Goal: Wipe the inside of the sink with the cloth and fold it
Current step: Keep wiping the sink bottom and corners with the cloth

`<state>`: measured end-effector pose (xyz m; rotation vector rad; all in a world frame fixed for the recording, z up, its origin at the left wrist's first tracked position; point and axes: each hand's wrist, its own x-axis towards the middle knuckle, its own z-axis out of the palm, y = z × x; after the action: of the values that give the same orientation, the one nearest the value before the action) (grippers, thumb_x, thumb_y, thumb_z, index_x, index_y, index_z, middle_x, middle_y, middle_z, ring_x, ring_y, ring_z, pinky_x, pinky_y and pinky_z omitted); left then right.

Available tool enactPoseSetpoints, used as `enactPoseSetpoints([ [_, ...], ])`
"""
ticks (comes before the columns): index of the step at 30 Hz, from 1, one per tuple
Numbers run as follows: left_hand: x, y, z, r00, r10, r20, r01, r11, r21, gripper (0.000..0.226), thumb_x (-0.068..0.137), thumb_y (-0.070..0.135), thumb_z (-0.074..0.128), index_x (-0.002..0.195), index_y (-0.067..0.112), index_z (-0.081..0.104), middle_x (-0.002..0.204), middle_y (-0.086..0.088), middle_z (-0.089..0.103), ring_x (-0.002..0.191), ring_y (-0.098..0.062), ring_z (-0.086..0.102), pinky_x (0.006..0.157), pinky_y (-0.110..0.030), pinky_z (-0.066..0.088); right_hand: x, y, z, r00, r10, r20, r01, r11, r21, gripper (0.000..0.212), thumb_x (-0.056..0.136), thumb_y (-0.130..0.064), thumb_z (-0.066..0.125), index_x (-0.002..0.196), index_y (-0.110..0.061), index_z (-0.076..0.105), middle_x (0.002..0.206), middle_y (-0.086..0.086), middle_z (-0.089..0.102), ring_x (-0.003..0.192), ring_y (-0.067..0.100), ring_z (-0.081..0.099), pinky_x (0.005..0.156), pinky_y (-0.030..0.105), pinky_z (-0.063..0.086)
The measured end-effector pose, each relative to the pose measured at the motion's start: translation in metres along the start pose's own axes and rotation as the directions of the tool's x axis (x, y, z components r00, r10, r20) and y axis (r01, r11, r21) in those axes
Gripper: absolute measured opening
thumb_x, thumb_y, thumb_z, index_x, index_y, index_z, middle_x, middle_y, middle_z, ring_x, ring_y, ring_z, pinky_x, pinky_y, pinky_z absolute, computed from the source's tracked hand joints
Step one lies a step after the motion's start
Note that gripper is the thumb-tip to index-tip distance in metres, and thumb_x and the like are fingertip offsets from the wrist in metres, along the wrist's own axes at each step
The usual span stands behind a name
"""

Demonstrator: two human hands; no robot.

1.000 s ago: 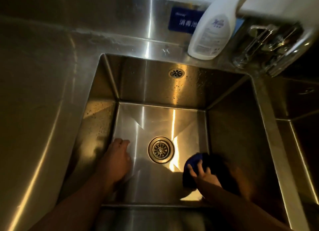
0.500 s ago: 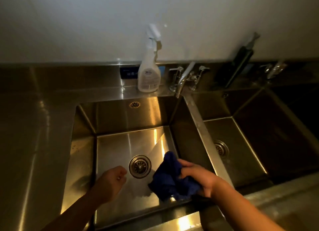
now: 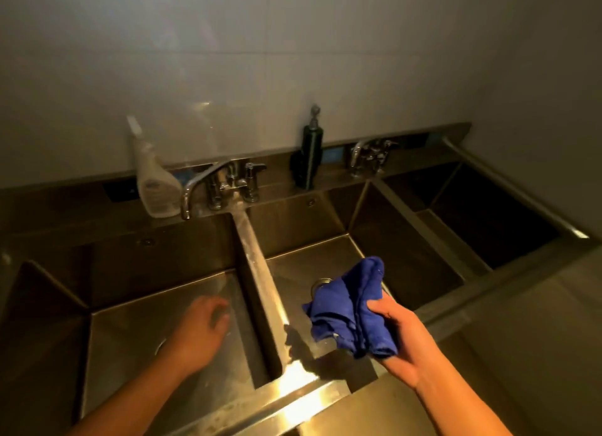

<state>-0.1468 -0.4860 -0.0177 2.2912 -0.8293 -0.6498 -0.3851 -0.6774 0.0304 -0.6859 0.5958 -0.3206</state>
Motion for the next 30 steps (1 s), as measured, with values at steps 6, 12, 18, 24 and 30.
enactPoseSetpoints([
  [6,-0.006,0.084,0.046,0.994,-0.003,-0.105,0.011,0.997,0.079,0.045,0.097,0.034,0.045,0.14,0.023,0.039,0.148,-0.007,0.03,0.138,-0.028,0.024,0.109,-0.043,0.031,-0.015,-0.047,-0.063,0.987,-0.117,-0.115,0.073,0.941,-0.331,0.042,0.074,-0.02,0.07,0.115,-0.026,0.064,0.116,0.018,0.067,0.101,0.039,0.066,0.086,0.046,0.054],
  [12,0.008,0.118,0.083,0.995,-0.003,-0.104,0.029,0.967,0.253,0.055,0.098,0.043,0.035,0.148,0.026,0.02,0.158,-0.007,0.008,0.146,-0.029,0.005,0.116,-0.046,0.019,0.018,-0.071,-0.087,0.959,-0.216,-0.184,0.029,0.721,-0.693,0.058,0.088,-0.011,0.061,0.14,-0.027,0.042,0.125,0.008,0.059,0.097,0.028,0.068,0.088,0.041,0.056],
  [18,0.048,0.122,0.109,0.996,-0.007,-0.094,0.035,0.951,0.308,0.055,0.098,0.045,0.034,0.148,0.026,0.02,0.158,-0.008,0.007,0.146,-0.029,0.005,0.117,-0.044,0.016,0.054,-0.084,-0.099,0.96,-0.246,-0.132,0.039,0.588,-0.808,0.064,0.088,-0.008,0.062,0.144,-0.026,0.036,0.131,0.007,0.054,0.104,0.024,0.063,0.091,0.039,0.054],
  [24,0.089,0.118,0.129,0.995,-0.034,-0.095,0.059,0.959,0.276,0.057,0.097,0.051,0.031,0.148,0.031,0.019,0.159,-0.006,0.005,0.147,-0.029,0.001,0.118,-0.045,0.012,0.087,-0.102,-0.121,0.976,-0.183,-0.119,-0.024,0.448,-0.893,0.07,0.085,-0.008,0.066,0.144,-0.03,0.036,0.14,0.001,0.047,0.119,0.018,0.053,0.1,0.037,0.046],
  [30,0.113,0.12,0.143,0.988,0.059,-0.142,-0.006,0.938,0.345,0.06,0.089,0.05,0.038,0.131,0.012,0.057,0.14,-0.023,0.047,0.127,-0.041,0.046,0.1,-0.053,0.044,0.124,-0.109,-0.148,0.981,-0.134,-0.142,-0.092,0.322,-0.942,0.075,0.085,-0.012,0.067,0.146,-0.032,0.03,0.138,-0.008,0.042,0.12,0.011,0.048,0.097,0.027,0.041],
])
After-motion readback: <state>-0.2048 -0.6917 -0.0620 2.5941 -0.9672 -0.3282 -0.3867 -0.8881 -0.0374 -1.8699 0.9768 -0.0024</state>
